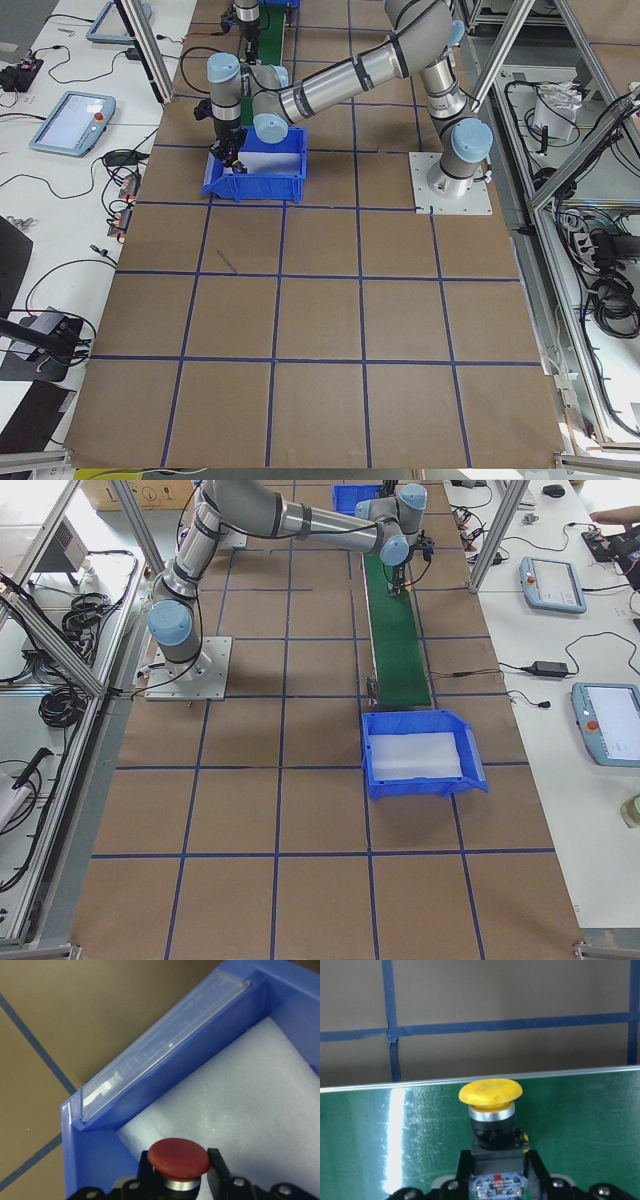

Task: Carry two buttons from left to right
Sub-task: 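Carry the yellow button toward the far bin while left sets red button on conveyor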

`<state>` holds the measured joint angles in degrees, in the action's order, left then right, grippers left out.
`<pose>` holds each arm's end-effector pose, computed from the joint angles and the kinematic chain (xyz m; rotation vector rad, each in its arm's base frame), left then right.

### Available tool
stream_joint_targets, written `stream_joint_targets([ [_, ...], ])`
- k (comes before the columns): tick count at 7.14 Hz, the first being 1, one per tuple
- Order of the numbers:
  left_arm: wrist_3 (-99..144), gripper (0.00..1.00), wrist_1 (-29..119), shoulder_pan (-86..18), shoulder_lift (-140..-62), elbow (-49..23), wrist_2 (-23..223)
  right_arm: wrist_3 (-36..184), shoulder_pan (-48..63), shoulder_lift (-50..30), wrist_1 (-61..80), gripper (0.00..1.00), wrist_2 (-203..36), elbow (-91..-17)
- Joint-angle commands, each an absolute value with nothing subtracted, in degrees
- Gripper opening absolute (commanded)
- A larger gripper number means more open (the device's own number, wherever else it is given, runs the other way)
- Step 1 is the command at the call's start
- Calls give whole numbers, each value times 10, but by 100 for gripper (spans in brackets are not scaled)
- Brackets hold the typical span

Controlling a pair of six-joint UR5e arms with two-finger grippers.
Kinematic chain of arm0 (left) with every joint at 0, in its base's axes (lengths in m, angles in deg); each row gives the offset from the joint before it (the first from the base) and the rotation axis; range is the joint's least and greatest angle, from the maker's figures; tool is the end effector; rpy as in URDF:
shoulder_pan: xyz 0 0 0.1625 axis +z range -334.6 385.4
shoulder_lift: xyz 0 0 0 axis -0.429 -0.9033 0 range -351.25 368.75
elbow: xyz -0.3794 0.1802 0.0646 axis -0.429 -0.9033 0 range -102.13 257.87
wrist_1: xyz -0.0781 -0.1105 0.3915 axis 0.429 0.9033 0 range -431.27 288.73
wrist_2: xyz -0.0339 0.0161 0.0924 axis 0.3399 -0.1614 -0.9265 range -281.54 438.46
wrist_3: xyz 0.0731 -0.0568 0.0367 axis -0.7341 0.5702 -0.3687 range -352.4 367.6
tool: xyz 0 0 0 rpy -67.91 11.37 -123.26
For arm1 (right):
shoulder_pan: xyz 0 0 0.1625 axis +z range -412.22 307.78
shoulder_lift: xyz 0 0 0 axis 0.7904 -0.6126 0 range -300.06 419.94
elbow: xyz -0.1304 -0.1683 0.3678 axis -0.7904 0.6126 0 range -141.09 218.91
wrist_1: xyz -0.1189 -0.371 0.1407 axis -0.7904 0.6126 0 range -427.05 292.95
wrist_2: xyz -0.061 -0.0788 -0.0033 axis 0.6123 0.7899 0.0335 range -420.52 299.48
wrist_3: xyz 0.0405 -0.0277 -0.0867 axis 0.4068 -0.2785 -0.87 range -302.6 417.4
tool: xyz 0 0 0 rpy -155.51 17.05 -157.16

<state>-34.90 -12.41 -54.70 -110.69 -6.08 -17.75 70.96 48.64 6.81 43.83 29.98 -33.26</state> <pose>-0.0037 -0.6919 0.2923 0.8268 2.8660 -0.1098 0.2674 -0.6906 0.2782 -0.0742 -3.1386 0.0522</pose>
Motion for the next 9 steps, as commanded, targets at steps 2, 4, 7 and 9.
stream_joint_targets([
  [2, -194, 31, -91, -555, -1052, -60, -170, 596, 412, 5, 357, 13, 301, -332],
  [4, -70, 31, -76, -579, -1038, -56, -171, 535, 343, -45, 305, 14, 301, -333],
  [7, 121, 31, -76, -678, -1056, -43, -169, 450, 233, -84, 223, 14, 304, -333],
  [9, 180, 31, -111, -725, -1111, -38, -166, 431, 179, -91, 217, 14, 323, -337],
])
